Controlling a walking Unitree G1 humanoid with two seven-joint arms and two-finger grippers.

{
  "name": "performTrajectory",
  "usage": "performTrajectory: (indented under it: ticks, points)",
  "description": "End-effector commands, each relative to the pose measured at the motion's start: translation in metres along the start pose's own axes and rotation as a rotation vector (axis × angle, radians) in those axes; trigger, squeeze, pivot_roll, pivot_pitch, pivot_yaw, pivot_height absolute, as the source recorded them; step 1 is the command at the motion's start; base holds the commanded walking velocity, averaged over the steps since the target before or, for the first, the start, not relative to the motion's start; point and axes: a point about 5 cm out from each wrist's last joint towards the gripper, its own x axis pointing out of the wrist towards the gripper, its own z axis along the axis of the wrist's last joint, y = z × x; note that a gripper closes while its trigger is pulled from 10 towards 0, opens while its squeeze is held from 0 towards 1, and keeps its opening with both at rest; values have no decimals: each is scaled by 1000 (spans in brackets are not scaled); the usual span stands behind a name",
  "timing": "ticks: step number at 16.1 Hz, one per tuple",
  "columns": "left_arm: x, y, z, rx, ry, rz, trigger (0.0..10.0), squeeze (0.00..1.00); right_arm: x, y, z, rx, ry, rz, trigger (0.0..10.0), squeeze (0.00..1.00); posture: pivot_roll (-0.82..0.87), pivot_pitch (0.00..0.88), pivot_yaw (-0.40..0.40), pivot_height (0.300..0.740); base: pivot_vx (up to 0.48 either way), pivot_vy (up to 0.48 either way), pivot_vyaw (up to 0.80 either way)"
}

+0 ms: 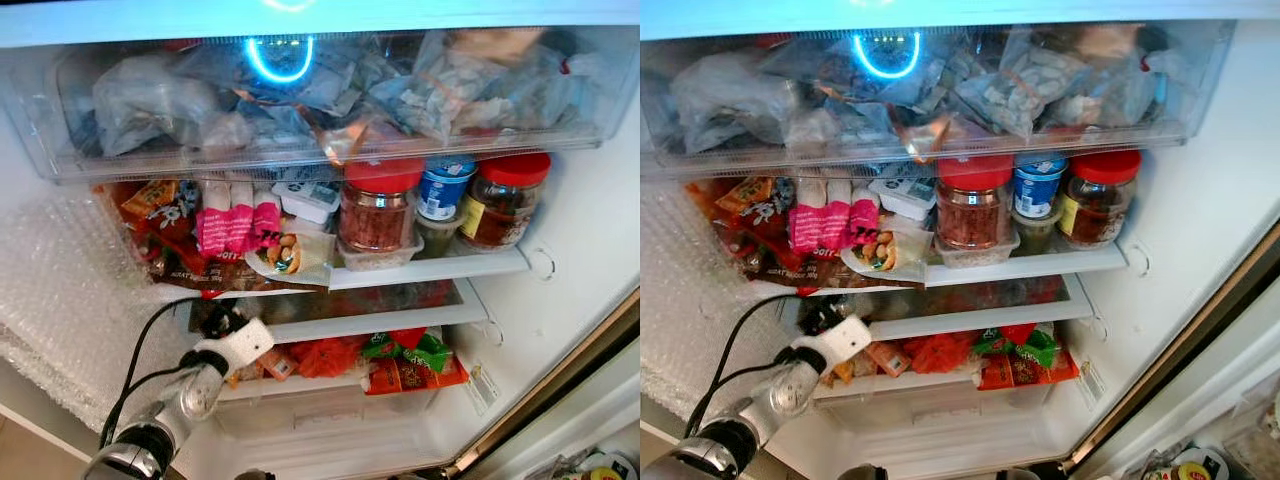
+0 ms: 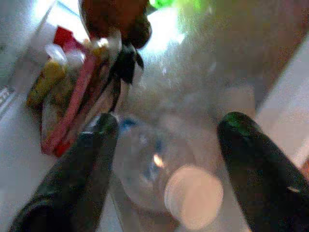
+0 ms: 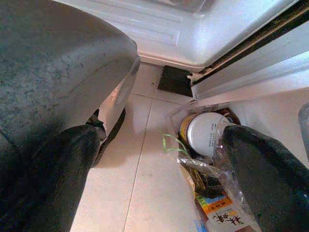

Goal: Restocking fridge

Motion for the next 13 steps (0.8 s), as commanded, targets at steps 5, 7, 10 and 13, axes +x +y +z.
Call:
performTrajectory:
  ticks: [5,7,10,13]
  points:
    - [-1,0,5,23,-64,-39,10000,1000,1,0,2,-1,-11,-3,10000,0,2,22,-24,646,0,0,0]
    - [-6,-5,5,0,-92,-77,10000,0,1,1,2,-2,-10,-3,10000,0,5,24,-23,646,0,0,0]
    - [-17,-14,7,-63,-145,-124,10000,0,1,1,2,-2,-10,-2,10000,0,5,25,-20,646,0,0,0]
    - [-25,-15,9,-98,-189,-140,10000,0,1,2,2,-3,-8,0,10000,0,13,27,-22,646,0,0,0]
